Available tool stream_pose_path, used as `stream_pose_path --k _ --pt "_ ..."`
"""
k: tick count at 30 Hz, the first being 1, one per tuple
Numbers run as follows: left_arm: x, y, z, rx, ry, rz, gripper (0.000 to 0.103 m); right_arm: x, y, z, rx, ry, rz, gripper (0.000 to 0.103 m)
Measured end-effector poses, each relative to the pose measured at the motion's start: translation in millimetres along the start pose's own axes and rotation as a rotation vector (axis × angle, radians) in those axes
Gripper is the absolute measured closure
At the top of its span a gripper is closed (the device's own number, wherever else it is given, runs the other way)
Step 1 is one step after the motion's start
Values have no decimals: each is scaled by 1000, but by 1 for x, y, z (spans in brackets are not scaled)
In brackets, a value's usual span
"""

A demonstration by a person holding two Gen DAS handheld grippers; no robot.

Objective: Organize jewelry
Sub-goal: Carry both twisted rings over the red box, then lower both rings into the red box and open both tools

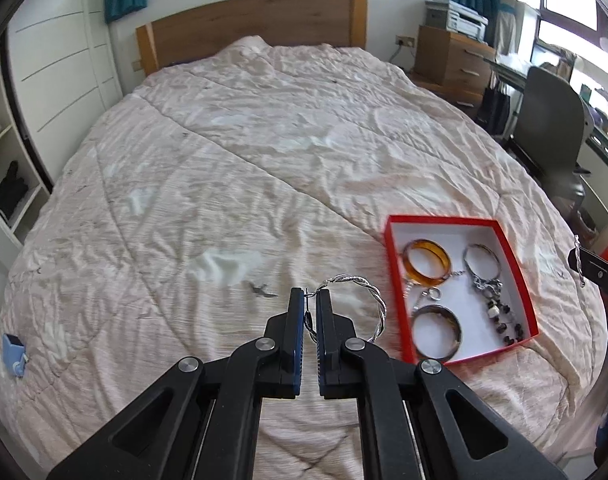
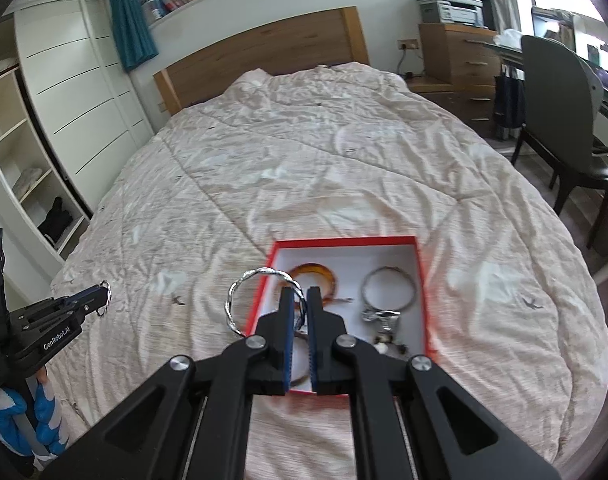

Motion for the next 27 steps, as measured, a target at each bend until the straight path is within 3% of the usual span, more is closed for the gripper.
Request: stream_pose_path --k 15,27 --pt "-91 10 105 -116 103 -134 98 -77 21 74 -33 37 -123 97" --pt "-139 39 140 -173 156 -227 98 -126 61 89 -6 36 -237 97"
Point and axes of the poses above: each gripper's, at about its wrist camera, not at the fingertips, and x roughly against the way its jaws point, z to its right, y to its underside, the point moved 9 cm from there along -x, roughly the way its jaws point, and after that the axes turned 4 degrees about -z, right-handed, at the moved point
